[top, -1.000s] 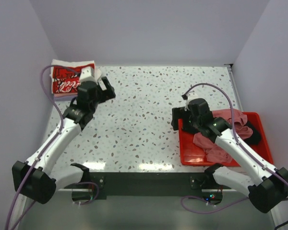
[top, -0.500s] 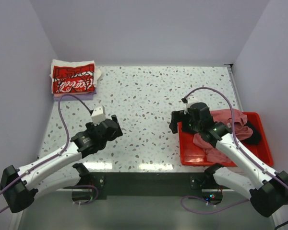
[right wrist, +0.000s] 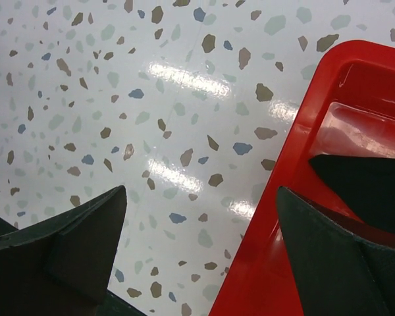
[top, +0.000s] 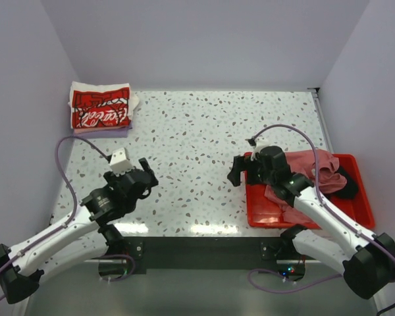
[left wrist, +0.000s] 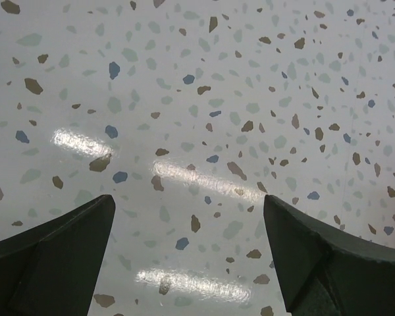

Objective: Fold and stack the t-shirts
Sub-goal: Reset both grippers

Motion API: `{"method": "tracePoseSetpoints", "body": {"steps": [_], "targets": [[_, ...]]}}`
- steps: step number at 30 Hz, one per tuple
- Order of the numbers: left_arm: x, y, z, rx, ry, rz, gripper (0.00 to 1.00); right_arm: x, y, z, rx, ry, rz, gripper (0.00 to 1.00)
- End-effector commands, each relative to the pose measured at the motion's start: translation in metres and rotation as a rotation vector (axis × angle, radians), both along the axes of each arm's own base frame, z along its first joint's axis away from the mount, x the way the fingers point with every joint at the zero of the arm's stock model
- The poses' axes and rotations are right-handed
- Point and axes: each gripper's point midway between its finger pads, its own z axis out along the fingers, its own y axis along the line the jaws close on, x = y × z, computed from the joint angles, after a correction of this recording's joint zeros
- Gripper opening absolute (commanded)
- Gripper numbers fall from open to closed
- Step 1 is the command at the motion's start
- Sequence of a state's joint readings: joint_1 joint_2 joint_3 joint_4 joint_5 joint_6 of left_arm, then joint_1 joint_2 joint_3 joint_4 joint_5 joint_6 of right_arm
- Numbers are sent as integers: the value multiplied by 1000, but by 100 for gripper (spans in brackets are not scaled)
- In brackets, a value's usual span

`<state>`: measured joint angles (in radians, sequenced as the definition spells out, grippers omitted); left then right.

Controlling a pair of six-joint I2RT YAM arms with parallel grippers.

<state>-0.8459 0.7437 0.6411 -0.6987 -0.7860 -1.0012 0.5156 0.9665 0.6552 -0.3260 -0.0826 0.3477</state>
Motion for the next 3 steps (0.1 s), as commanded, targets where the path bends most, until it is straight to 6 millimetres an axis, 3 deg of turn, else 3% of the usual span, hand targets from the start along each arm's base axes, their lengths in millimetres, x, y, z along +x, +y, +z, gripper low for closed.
{"method": "tracePoseSetpoints", "body": {"steps": [1, 3], "targets": [[2, 14, 15, 13, -75, 42, 100, 9, 9, 18, 75, -63, -1, 99], [4, 11, 22, -19, -108, 28, 100, 10, 14, 18, 93, -61, 10, 99]]}}
